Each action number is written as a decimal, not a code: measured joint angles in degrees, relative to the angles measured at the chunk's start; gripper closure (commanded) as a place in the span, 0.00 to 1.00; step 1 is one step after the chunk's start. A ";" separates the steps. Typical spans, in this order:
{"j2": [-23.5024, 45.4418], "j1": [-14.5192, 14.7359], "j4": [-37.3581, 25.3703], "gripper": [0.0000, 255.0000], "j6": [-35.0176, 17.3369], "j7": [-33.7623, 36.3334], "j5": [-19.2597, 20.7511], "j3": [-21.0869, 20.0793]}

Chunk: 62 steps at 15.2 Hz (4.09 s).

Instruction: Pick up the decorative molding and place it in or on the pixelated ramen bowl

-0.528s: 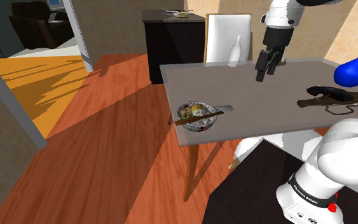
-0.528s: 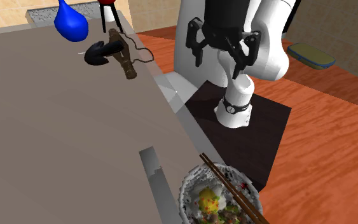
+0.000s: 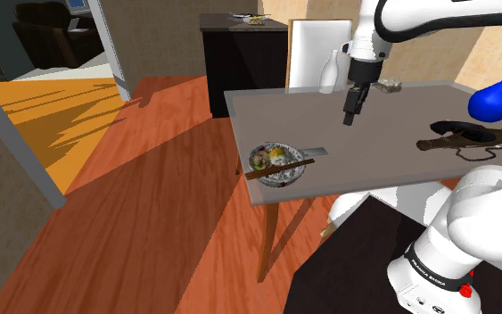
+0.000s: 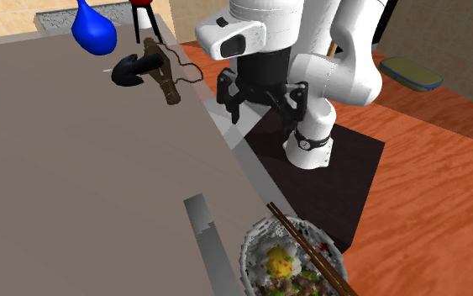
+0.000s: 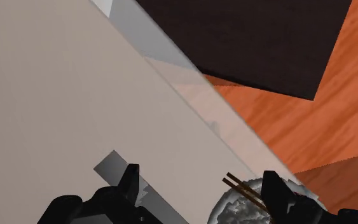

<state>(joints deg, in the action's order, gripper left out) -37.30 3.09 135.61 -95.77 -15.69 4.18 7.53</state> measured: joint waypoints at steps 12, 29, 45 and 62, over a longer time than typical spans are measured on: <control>21.68 5.93 -1.46 0.00 -21.24 -25.57 0.33 7.87; 40.96 8.45 -5.17 0.00 -36.73 -42.62 -5.74 8.90; 40.78 8.46 -5.51 1.00 -36.53 -42.51 -5.68 8.94; 33.92 8.66 -11.14 1.00 -24.06 -40.73 -3.23 8.80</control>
<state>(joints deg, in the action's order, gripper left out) -3.38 11.76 124.47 -119.83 -56.42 0.95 16.32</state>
